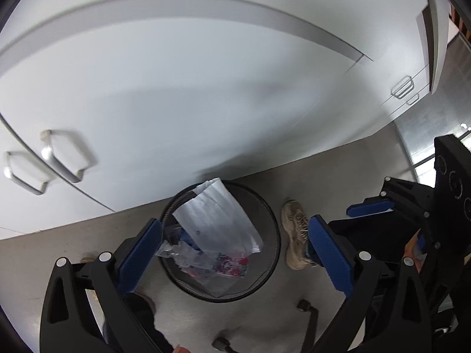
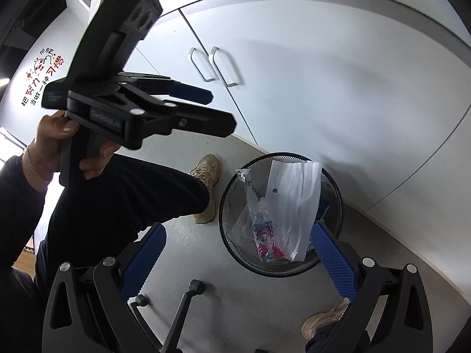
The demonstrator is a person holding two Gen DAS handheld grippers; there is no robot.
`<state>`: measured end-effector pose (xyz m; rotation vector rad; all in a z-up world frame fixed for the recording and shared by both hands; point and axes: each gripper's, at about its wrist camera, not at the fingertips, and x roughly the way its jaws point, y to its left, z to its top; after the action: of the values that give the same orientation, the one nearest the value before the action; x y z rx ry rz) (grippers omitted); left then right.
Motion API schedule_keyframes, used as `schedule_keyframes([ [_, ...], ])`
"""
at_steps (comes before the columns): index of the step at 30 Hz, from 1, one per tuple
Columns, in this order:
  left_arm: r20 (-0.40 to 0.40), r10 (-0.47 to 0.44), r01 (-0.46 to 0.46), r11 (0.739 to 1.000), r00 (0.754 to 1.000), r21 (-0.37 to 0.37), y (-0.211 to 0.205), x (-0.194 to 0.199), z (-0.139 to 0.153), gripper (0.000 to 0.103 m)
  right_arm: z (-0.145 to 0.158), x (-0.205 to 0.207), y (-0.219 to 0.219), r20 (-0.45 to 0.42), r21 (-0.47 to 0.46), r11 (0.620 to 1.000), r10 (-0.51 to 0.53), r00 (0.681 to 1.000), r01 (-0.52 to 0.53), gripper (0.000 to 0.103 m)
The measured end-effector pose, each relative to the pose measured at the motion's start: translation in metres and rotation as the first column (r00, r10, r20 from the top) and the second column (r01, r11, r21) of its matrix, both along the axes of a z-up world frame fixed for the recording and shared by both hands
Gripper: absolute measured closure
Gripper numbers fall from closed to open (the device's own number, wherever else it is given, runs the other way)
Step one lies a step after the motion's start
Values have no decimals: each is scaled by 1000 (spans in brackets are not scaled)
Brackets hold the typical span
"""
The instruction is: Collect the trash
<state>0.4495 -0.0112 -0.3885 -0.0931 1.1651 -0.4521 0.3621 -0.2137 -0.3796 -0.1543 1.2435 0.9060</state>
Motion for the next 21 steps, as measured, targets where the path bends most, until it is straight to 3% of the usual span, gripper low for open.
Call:
schedule_keyframes([
  [10, 71, 49, -53, 998, 996, 44, -5, -23, 26, 4, 13, -12, -8, 58, -8, 993, -121, 991, 122, 3],
  [21, 85, 77, -86, 991, 993, 100, -17, -61, 26, 4, 10, -33, -23, 62, -17, 967, -252, 966, 254, 3],
])
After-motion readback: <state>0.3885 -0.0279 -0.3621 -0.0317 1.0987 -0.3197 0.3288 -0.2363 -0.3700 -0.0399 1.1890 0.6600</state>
